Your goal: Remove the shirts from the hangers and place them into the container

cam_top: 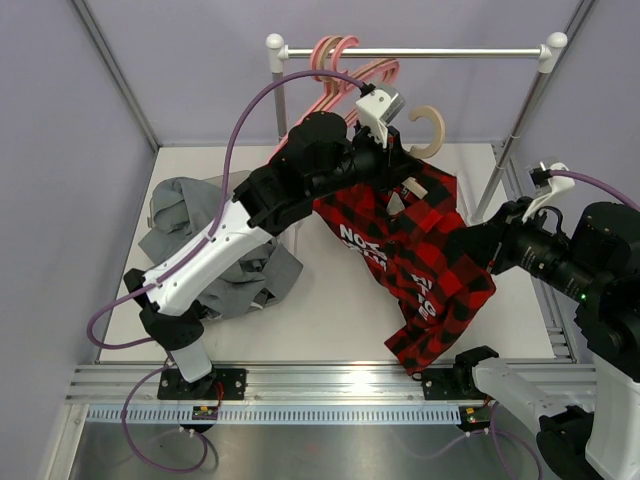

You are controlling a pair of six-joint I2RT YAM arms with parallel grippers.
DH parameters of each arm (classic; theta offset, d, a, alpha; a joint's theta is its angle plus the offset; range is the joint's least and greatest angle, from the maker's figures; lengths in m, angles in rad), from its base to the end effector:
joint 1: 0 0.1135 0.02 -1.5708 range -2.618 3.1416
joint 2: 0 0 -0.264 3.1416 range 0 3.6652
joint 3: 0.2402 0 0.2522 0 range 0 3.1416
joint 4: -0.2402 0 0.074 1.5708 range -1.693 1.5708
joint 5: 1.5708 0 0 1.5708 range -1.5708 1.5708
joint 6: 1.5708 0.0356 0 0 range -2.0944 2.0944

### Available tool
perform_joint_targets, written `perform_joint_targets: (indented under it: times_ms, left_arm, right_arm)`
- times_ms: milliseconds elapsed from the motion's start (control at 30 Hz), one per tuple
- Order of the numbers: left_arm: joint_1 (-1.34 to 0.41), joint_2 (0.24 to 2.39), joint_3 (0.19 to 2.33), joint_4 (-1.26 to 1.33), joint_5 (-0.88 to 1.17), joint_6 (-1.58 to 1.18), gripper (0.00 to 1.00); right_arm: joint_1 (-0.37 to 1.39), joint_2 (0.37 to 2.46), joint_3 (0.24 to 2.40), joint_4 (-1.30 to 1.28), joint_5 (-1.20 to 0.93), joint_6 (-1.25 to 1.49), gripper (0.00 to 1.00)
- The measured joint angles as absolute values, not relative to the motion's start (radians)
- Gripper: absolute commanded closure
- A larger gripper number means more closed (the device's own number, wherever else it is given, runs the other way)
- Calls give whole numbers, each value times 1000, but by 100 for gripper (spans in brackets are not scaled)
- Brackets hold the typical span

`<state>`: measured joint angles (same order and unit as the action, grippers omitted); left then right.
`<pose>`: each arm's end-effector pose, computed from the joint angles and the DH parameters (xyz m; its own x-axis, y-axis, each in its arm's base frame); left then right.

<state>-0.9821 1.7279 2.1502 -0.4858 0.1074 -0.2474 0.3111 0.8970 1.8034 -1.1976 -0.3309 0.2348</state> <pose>0.2019 -0.3093 0.5224 -0.2512 -0.0622 -0.9659 0.8507 0.4619 -0.2510 0.0557 0.0301 0.5187 -0.4021 0.1018 -0.9099 -0.5061 0.8034 0.3136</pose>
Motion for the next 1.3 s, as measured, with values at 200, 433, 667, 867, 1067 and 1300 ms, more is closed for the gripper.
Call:
perform_joint_targets:
  times_ms: [200,433,667,867,1067,1300]
  left_arm:
    - [-980,1731,2167,-520,21,-231,100]
    - [-978,1757,2312,-582,-44,-187,100]
    - [-982,1758,2323,-597,-59,-167,100]
    - [-993,1758,2324,-573,-53,-192,100]
    - [-915,1745,2297,-482,-111,-228,100]
    - [-921,1731,2298,-469,-61,-245,100]
  right_arm:
    - [311,841,1747,-1196,-300,234,11]
    - [311,717,1573,-1203,-296,237,54]
    - [313,664,1525,-1225,-272,250,100]
    - [314,636,1631,-1262,-187,280,100]
    - [311,506,1758,-1281,4,350,100]
    - [306,362,1680,-1284,22,379,100]
